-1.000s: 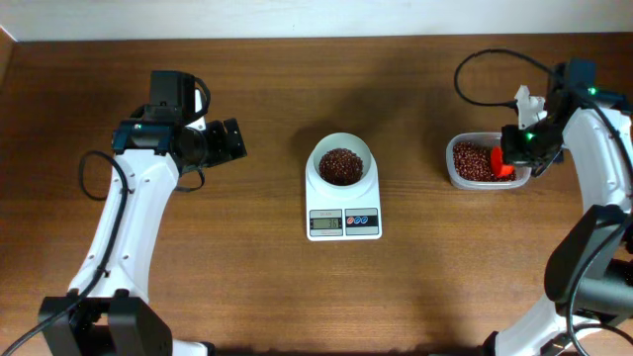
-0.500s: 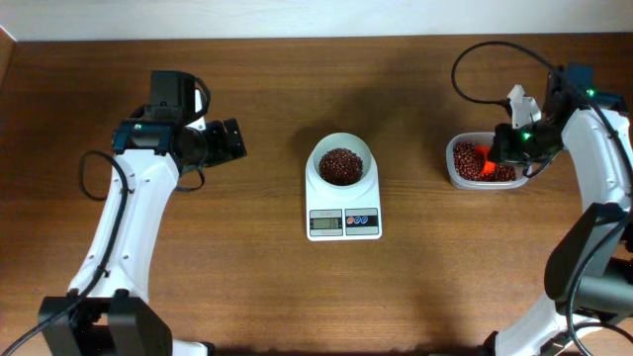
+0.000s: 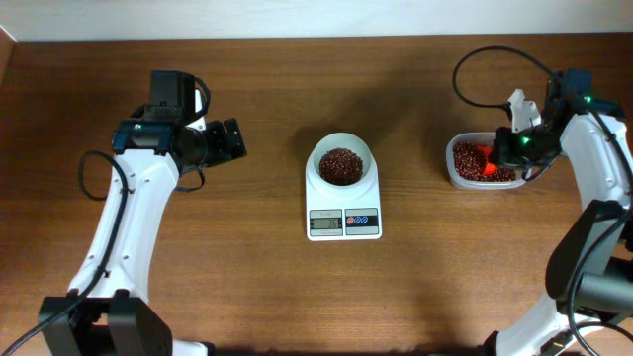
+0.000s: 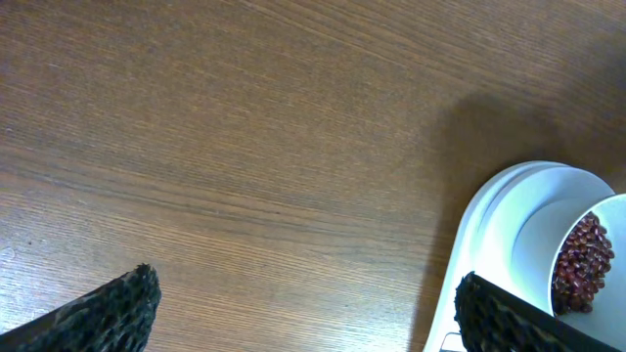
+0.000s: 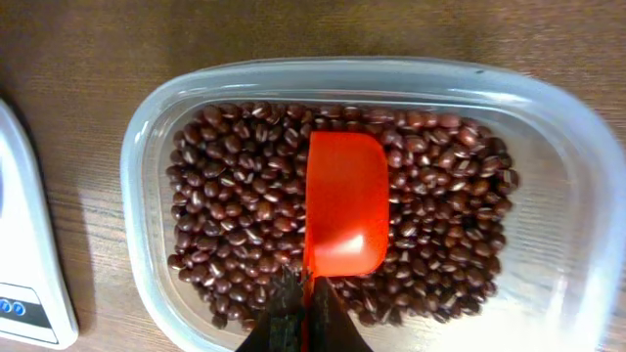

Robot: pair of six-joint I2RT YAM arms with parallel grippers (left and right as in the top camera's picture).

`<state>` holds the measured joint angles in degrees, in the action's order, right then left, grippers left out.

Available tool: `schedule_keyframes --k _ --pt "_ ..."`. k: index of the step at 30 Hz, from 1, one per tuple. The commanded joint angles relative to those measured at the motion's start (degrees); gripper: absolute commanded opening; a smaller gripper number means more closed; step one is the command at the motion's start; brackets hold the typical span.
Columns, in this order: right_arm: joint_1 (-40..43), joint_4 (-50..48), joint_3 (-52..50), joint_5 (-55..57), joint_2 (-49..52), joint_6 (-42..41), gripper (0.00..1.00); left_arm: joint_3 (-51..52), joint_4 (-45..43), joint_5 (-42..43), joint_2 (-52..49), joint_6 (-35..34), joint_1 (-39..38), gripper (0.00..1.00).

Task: Scoop item into bowl and weigh 50g on scale
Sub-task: 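Push the scoop down into the beans with the right gripper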

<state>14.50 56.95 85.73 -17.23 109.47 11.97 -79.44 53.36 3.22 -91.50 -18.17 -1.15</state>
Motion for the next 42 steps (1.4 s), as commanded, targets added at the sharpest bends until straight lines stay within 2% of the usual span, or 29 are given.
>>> schedule_keyframes --k 1,5,15,19,36,42 --pt "0.3 -0.3 -1.4 -3.5 0.7 -0.4 0.04 -0.3 -0.1 0.4 -0.5 0.2 -0.2 0.99" --pt "2.1 -0.6 -1.4 -7.8 0.6 -0.4 0.04 -0.3 -0.1 0.4 -0.5 0.2 -0.2 0.99" --pt "12.5 -0.2 -1.4 -28.5 0.7 0.2 0.04 -0.3 -0.1 0.4 -0.5 0.2 -0.2 0.99" --pt "14.8 0.5 -1.4 -29.4 0.7 0.2 0.04 -0.3 -0.1 0.4 -0.5 0.2 -0.2 0.99" --pt "14.9 2.8 -1.4 -32.9 0.6 0.2 0.04 -0.3 -0.1 0.4 -0.5 0.2 -0.2 0.99" --pt "14.9 2.9 -1.4 -39.9 0.6 0.1 0.04 -0.3 -0.1 0.4 -0.5 0.2 -0.2 0.99"
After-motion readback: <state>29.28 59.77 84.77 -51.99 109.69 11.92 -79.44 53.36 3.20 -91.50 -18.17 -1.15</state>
